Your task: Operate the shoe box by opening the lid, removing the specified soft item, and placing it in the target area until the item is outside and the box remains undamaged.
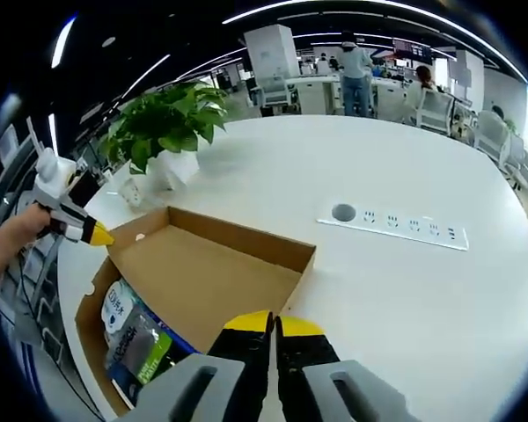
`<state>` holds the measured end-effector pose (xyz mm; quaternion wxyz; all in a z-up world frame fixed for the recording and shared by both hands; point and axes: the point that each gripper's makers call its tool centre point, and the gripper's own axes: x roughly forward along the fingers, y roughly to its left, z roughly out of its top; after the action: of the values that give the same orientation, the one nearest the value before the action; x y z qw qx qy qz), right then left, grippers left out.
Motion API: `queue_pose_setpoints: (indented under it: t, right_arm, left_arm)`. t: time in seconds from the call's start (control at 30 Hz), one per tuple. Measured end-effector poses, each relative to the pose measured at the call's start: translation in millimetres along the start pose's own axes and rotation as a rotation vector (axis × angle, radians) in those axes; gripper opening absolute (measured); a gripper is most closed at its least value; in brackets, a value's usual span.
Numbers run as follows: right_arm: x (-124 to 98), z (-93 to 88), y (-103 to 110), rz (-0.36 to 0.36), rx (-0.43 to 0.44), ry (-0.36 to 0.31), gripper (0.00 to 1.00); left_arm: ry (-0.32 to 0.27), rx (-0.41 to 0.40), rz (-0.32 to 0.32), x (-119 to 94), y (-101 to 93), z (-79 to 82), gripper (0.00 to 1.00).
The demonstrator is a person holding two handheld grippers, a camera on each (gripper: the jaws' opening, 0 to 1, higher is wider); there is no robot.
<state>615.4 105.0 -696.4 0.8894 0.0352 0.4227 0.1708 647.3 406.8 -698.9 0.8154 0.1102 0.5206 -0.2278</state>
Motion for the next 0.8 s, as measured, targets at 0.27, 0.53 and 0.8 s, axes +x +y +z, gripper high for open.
queue_pose_setpoints:
  t: [0.27, 0.53, 0.8]
  right_arm:
    - [0.6, 0.3, 1.2, -0.003, 0.007, -0.002, 0.0]
    - [2.1, -1.0, -0.9, -0.006, 0.006, -0.001, 0.0]
    - [4.1, 0.2, -2.0, -0.008, 0.004, -0.007, 0.0]
  left_arm:
    - [0.001, -0.005, 0.001, 0.6, 0.0, -0.3, 0.01]
    - [-0.003, -0.013, 0.005, 2.9, -0.7, -0.5, 0.01]
    - [-0.022, -0.012, 0.01, 3.0, -2.1, -1.3, 0.01]
